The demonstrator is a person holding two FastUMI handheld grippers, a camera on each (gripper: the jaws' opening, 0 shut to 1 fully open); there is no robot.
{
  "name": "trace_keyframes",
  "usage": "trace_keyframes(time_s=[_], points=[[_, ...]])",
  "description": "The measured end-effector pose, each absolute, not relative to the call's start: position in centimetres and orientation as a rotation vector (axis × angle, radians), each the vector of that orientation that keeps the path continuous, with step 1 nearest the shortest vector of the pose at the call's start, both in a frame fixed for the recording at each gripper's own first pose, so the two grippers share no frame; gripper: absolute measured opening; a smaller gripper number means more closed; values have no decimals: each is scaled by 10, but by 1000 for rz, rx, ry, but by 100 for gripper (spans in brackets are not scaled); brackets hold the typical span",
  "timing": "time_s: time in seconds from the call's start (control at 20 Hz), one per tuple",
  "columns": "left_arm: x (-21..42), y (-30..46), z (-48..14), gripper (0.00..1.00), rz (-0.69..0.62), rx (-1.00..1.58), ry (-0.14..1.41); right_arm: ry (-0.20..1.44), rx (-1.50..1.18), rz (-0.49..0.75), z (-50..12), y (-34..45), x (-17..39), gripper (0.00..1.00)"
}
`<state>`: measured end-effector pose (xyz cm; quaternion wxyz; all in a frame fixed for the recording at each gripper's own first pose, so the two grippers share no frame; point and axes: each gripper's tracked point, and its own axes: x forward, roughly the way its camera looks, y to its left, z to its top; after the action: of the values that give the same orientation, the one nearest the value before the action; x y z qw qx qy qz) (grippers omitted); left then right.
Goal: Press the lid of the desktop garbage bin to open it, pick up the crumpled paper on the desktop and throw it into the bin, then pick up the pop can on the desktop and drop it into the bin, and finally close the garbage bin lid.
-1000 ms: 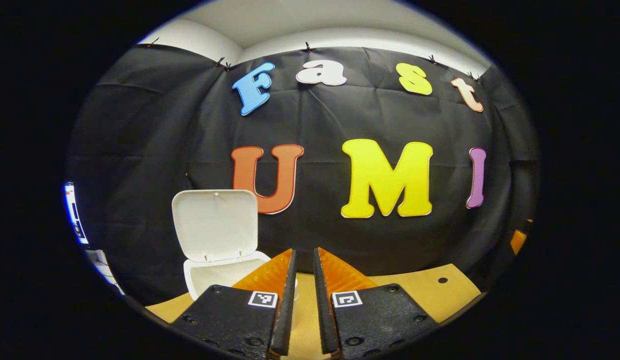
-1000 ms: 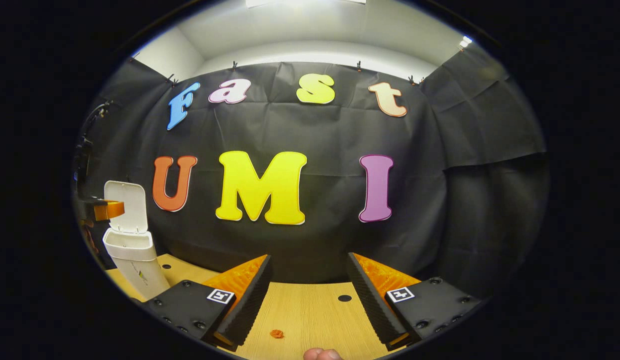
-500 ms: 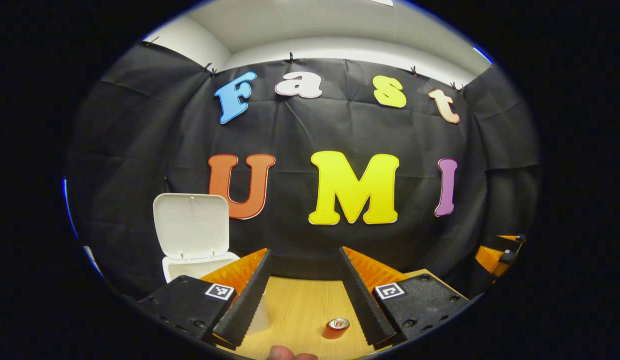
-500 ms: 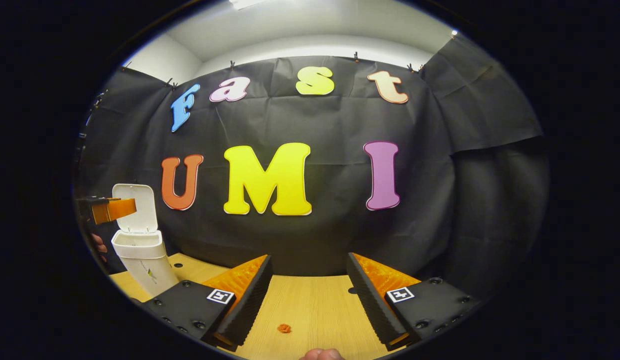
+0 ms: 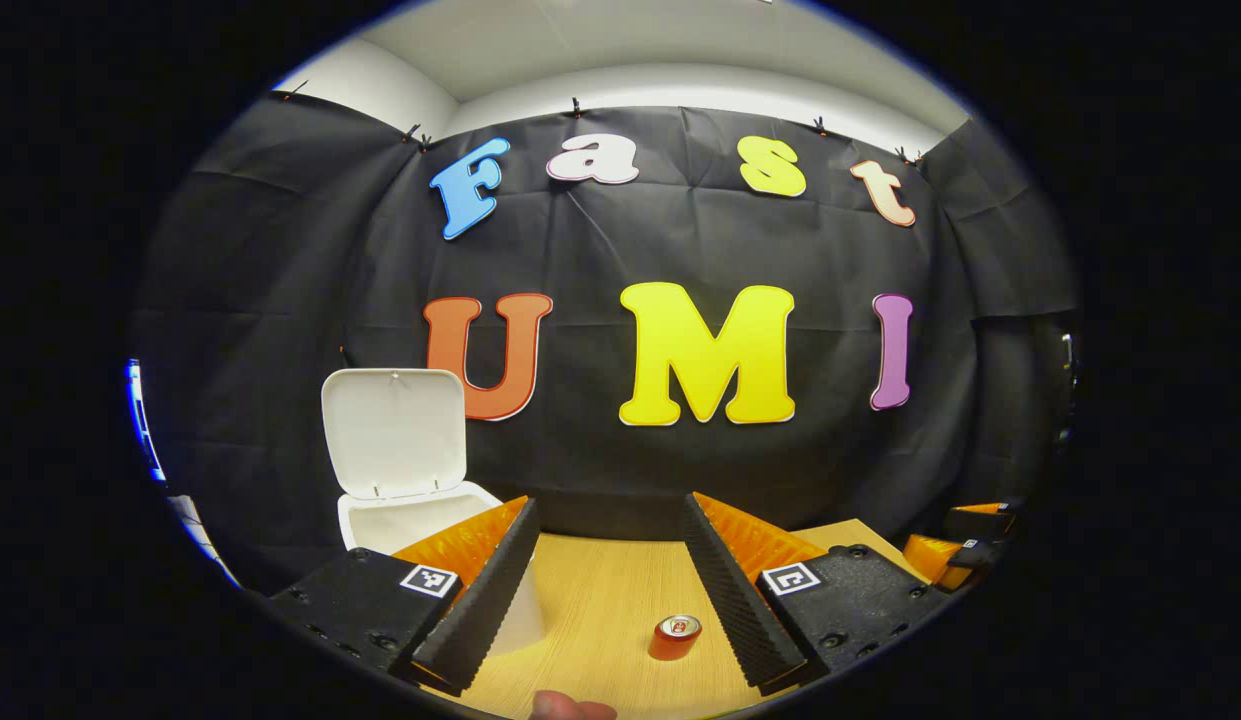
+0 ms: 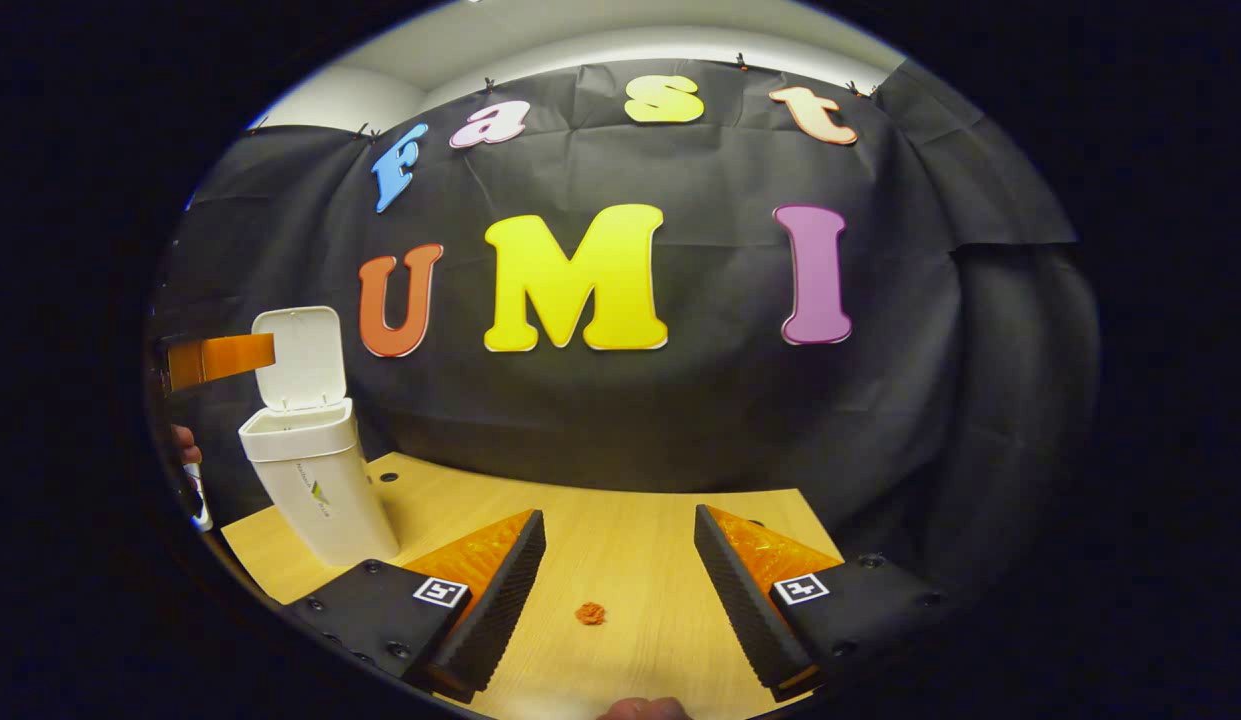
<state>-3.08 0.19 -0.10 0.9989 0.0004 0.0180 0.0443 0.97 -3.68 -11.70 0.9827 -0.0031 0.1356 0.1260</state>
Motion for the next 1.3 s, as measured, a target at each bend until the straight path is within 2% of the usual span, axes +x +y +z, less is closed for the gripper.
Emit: trace_keyframes(time_s=[0.9,1.3], points=[[-79,14,-43,94,205,-20,204,652,-164,404,-306,-3,55,95],[-100,38,-57,95,303,-17,242,798,-229,403,-383,5,81,95]])
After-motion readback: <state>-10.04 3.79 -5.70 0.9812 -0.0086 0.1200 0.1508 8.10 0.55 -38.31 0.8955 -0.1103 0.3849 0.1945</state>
